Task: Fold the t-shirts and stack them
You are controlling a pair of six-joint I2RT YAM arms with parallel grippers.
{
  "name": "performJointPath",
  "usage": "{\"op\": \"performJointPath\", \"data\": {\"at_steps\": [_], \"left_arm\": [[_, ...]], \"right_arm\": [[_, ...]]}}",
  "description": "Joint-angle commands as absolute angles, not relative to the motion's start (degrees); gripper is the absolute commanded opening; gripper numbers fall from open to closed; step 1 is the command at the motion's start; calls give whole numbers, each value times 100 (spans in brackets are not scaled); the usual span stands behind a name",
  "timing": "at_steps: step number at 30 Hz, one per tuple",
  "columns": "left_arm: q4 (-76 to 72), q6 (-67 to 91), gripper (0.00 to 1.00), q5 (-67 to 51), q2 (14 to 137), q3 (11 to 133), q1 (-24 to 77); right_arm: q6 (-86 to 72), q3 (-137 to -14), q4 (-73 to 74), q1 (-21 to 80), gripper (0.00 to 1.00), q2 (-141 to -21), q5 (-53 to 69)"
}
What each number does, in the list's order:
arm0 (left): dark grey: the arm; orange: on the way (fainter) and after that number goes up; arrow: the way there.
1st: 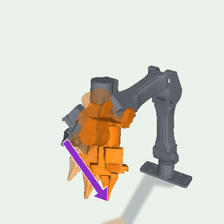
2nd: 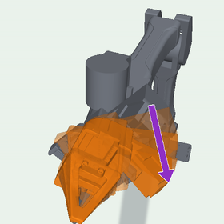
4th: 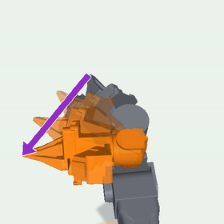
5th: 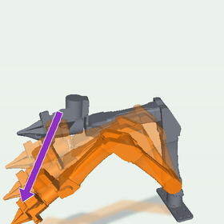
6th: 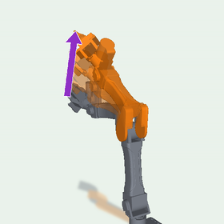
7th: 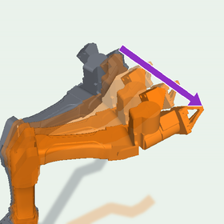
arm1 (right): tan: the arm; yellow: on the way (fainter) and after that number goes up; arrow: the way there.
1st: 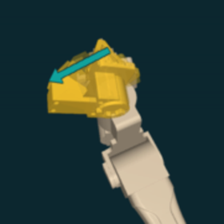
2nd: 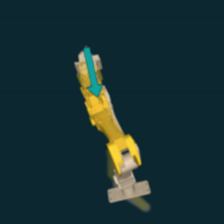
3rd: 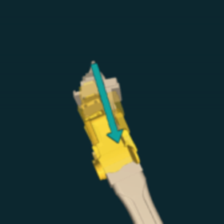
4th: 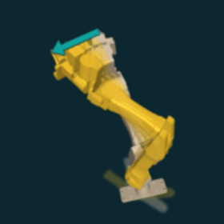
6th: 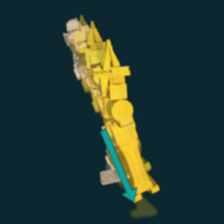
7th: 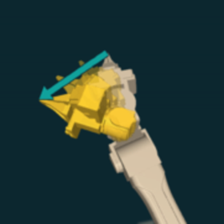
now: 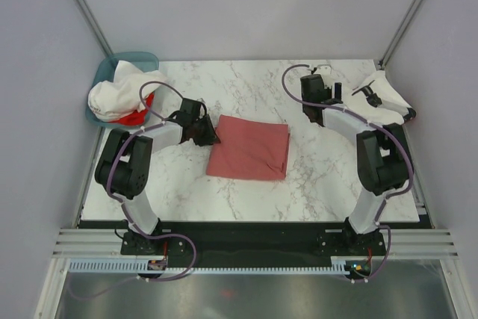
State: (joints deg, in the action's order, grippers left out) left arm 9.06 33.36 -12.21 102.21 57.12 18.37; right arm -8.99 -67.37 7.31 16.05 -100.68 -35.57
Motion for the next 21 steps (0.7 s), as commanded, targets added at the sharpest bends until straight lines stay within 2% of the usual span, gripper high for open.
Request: {"op": "performJointPath", "data": {"at_steps": [1,4,10,14,18,19,21], "left_arm": [[765,3498,29,-1345,9923,5634,1811],[695,3542,29,-1432,9835,5572,1819],[580,3621,29,-1617,9809,5555,1819],[563,3647,29,-1705,9817,5572,1819],[545,3656,29,-1740,9791,5572,1819],[545,3656,29,-1740,9791,5546,1819],[545,3647,29,-1740,9782,5546,1819]], "right_arm": [[-255,-7328,1264,1731,87,-10782,-4822],[-45,-8101,1529,1723,82,-11451,-5377],[237,-8604,1626,1600,91,-12181,-5950],[237,-8832,1705,1415,89,-12427,-5941],[167,-9000,1907,1336,75,-12656,-6073],[158,-9009,1916,1310,67,-12665,-6073],[80,-9026,2012,1222,58,-12682,-5995]]}}
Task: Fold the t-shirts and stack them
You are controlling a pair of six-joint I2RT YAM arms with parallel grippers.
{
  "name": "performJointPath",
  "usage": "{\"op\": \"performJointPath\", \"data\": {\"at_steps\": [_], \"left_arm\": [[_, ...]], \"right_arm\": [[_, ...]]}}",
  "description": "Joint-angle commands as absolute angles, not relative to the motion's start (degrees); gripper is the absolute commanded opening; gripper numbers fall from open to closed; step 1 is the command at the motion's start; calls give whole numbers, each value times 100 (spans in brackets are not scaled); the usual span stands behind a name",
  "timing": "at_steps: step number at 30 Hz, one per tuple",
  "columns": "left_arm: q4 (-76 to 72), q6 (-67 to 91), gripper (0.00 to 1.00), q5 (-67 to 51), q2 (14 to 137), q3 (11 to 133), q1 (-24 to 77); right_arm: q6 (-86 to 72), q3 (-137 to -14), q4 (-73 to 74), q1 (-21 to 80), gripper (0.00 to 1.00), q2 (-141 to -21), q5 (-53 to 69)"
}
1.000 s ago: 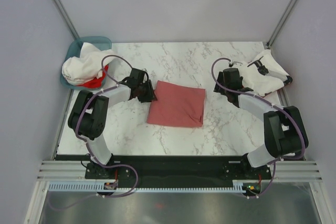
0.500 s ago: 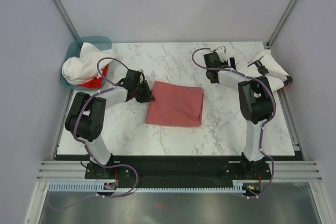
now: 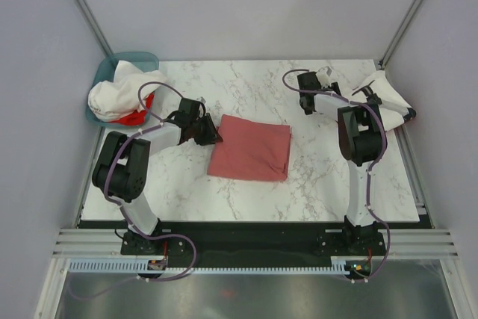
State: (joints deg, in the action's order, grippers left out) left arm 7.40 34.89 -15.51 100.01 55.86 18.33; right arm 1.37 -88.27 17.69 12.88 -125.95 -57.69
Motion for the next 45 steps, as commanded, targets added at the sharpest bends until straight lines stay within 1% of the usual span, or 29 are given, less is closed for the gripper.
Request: {"op": "performJointPath", "data": {"at_steps": [1,3,5,6,8,9,12,16,20,21,23,24,25,26,27,28,29,30,31,32,33,34,37,39,41,42,43,45], "left_arm": [[545,3647,29,-1740,9782,5546,1811],[545,3639,29,-1740,9774,5537,1811],[545,3639,29,-1740,9765,5537,1819],[545,3630,29,-1740,9756,5537,1819],[545,3639,28,-1749,9747,5537,1811],[545,3630,28,-1740,9738,5537,1811],[545,3639,28,-1749,9747,5546,1819],[554,3630,27,-1723,9738,5546,1819],[562,3621,27,-1627,9721,5528,1819],[571,3612,27,-1600,9721,5528,1819],[580,3604,27,-1565,9721,5528,1811],[589,3604,27,-1547,9712,5511,1811],[580,3595,27,-1538,9712,5511,1802],[580,3595,28,-1529,9712,5511,1802],[589,3586,30,-1529,9695,5511,1810],[598,3586,34,-1512,9668,5502,1811],[598,3577,46,-1477,9651,5493,1811],[589,3595,52,-1442,9555,5450,1811],[571,3595,61,-1381,9519,5423,1811],[554,3595,65,-1345,9466,5397,1811],[519,3595,68,-1310,9422,5353,1811],[501,3577,72,-1266,9361,5335,1802],[334,3551,79,-1301,9316,5265,1802],[273,3507,81,-1344,9316,5256,1811],[106,3498,88,-1406,9343,5247,1811],[97,3498,92,-1415,9360,5247,1811],[62,3542,98,-1415,9386,5256,1802],[53,3568,100,-1467,9518,5326,1793]], "right_arm": [[18,-9079,2074,1126,51,-12691,-5933],[-148,-9132,2214,976,39,-12744,-5863],[-220,-9202,2259,941,32,-12779,-5801],[-228,-9228,2267,949,19,-12797,-5792],[-298,-9272,2320,975,5,-12823,-5643],[-334,-9281,2338,1054,0,-12806,-5573],[-413,-9281,2338,1256,0,-12701,-5406],[-641,-9517,2522,1845,0,-12542,-5064],[-1299,-10106,3022,2223,0,-12620,-4098],[-1553,-10273,3206,2319,5,-12656,-3548],[-1774,-10721,3374,2416,11,-12744,-3009],[-1862,-10836,3392,2504,18,-12753,-2632],[-2037,-11028,3410,2548,27,-12744,-2471],[-2117,-11082,3428,2584,44,-12657,-2383],[-2162,-11092,3419,2654,97,-12595,-2330],[-2188,-11066,3410,2672,98,-12516,-2259],[-2197,-11005,3384,2698,98,-12307,-2241],[-2189,-10743,3271,2724,98,-12174,-2180],[-2171,-10540,3165,2725,98,-12016,-2119],[-2171,-10286,3034,2733,98,-11606,-2057],[-2153,-9996,2658,2733,98,-11375,-1935],[-2153,-9384,2454,2733,98,-11129,-1829],[-2328,-8256,1760,2733,98,-9980,-1355],[-2547,-7833,1565,2725,98,-9626,-1012],[-2540,-7314,1512,2725,98,-9239,-714],[-2540,-6843,1381,2725,98,-9107,-521],[-2575,-6542,1241,2716,98,-8792,-492],[-2759,-5692,853,2698,98,-8492,-719]]}}
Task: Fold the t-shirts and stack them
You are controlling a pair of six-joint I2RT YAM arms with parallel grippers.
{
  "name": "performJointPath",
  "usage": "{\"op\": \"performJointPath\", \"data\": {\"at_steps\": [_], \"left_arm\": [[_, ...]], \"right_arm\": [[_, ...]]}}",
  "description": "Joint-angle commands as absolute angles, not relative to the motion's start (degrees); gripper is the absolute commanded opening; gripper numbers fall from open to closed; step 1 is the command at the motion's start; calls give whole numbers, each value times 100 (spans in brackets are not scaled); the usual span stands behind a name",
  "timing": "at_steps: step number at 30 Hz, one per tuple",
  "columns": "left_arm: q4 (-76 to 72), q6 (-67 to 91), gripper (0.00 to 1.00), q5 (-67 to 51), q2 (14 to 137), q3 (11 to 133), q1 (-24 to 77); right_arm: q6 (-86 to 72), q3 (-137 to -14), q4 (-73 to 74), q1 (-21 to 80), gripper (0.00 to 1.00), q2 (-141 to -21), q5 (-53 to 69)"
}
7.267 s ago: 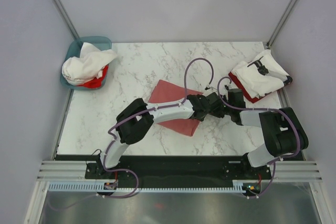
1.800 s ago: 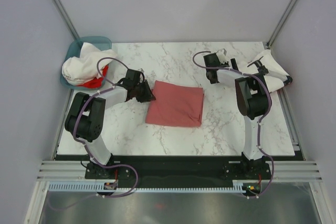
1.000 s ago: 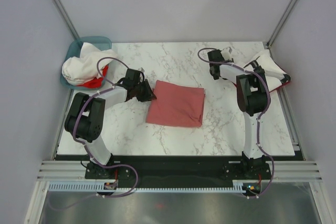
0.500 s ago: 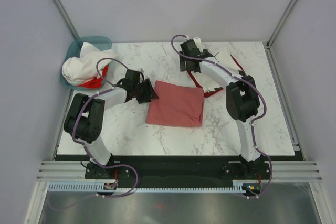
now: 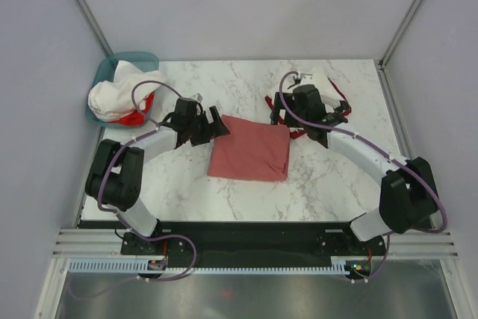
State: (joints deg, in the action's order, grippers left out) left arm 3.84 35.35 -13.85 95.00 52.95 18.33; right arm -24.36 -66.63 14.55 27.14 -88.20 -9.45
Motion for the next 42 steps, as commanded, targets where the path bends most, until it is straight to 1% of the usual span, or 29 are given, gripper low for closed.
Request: {"op": "performJointPath", "data": {"at_steps": [1,2,3,4,5,9,11,12,13,14,15,17,25,28,33,36,38,39,40,41,42], "left_arm": [[44,3577,100,-1572,9597,5352,1776],[18,3586,100,-1617,9650,5387,1767],[26,3586,99,-1652,9764,5440,1758],[18,3569,99,-1661,9817,5458,1767],[26,3560,98,-1705,9861,5484,1767],[18,3560,94,-1740,10063,5581,1767],[18,3595,91,-1714,10125,5598,1767],[9,3595,90,-1714,10160,5607,1767],[17,3603,88,-1670,10195,5625,1767],[35,3604,87,-1644,10213,5625,1758],[44,3612,86,-1609,10213,5642,1758],[53,3621,83,-1608,10222,5634,1758],[70,3753,81,-1538,10257,5537,1758],[62,3849,78,-1529,10274,5467,1758],[18,4016,78,-1468,10292,5256,1775],[26,4069,77,-1407,10371,5230,1802],[26,4104,75,-1345,10441,5256,1828],[18,4122,73,-1327,10459,5256,1837],[18,4139,70,-1266,10494,5256,1837],[18,4157,68,-1240,10503,5247,1837],[-122,4122,58,-1231,10520,5221,1837]], "right_arm": [[-2995,-5469,705,2672,98,-8368,-755],[-3128,-5310,581,2646,98,-8228,-773],[-3277,-5204,554,2602,92,-8192,-791],[-3452,-5047,528,2593,88,-8183,-869],[-3532,-4958,397,2575,87,-8174,-957],[-3796,-4308,-499,2523,88,-8279,-590],[-3980,-4272,-745,2461,88,-8630,-353],[-4016,-4280,-843,2365,84,-8761,-221],[-4017,-4289,-957,2295,76,-9041,-28],[-4043,-4289,-1167,2233,69,-9157,322],[-4104,-4272,-1256,2137,66,-9263,438],[-4131,-4245,-1371,2127,67,-9430,396],[-4289,-4263,-1222,2136,67,-9852,35],[-4307,-4271,-1204,2136,64,-9931,-79],[-4201,-4403,-1082,2276,62,-9993,-290],[-4131,-4604,-871,2434,59,-10142,-527],[-4087,-4684,-774,2496,55,-10248,-649],[-4087,-4754,-739,2540,55,-10274,-685],[-4070,-4781,-703,2557,52,-10301,-712],[-4052,-4807,-686,2601,47,-10318,-755],[-3904,-4964,-581,2706,37,-10371,-843]]}}
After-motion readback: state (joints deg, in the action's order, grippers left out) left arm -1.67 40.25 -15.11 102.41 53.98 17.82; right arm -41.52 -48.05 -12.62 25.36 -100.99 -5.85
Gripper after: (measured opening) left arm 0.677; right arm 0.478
